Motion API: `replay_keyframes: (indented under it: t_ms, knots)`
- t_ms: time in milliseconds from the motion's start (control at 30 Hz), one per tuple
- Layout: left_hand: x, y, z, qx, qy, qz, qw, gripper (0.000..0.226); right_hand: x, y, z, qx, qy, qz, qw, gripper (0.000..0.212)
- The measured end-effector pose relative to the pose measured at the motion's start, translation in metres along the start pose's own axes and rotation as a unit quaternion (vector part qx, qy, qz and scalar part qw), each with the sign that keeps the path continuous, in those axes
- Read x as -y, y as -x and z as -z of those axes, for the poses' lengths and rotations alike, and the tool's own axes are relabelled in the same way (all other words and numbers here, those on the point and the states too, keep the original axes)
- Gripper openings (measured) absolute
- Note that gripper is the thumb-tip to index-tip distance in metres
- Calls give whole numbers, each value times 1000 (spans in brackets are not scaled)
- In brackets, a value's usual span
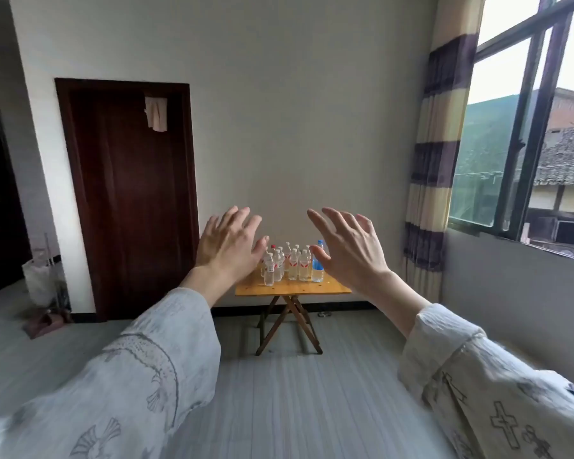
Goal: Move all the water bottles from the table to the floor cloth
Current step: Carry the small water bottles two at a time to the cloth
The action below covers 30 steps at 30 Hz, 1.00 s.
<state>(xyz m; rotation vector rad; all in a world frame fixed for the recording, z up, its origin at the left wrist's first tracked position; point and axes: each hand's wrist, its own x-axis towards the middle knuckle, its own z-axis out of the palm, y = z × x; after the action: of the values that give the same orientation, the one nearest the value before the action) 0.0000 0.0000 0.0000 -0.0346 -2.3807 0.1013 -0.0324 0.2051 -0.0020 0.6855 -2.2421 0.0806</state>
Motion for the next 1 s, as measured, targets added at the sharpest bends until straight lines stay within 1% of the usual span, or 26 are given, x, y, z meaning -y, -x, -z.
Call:
replay_keyframes:
  t_ms: [100,133,333,567,700,867,1000]
  knots:
    - [4,-19,-38,-11,34,9,999,43,-10,-15,-41,8,13,24,1000,56]
    - [6,-24,-53,-4,40,9,999,42,-14,-20,-58,19,15,21,999,55]
    - [46,-78,-153,-3,81,-6,997,40,-31,-77,-167,24,-8,14,1000,51]
    - [101,-171,-265,18,125,16,992,37,-63,-162,-291,39,-65,-43,996,48]
    - [112,-218,-334,39,138,3,990,36,-88,-203,-358,49,-82,-66,993,48]
    - [120,-283,-429,55,160,6,986,38,-126,-258,-451,54,-94,-70,992,49]
    - [119,-344,-505,64,190,29,979,37,-167,-309,-525,64,-118,-75,988,49]
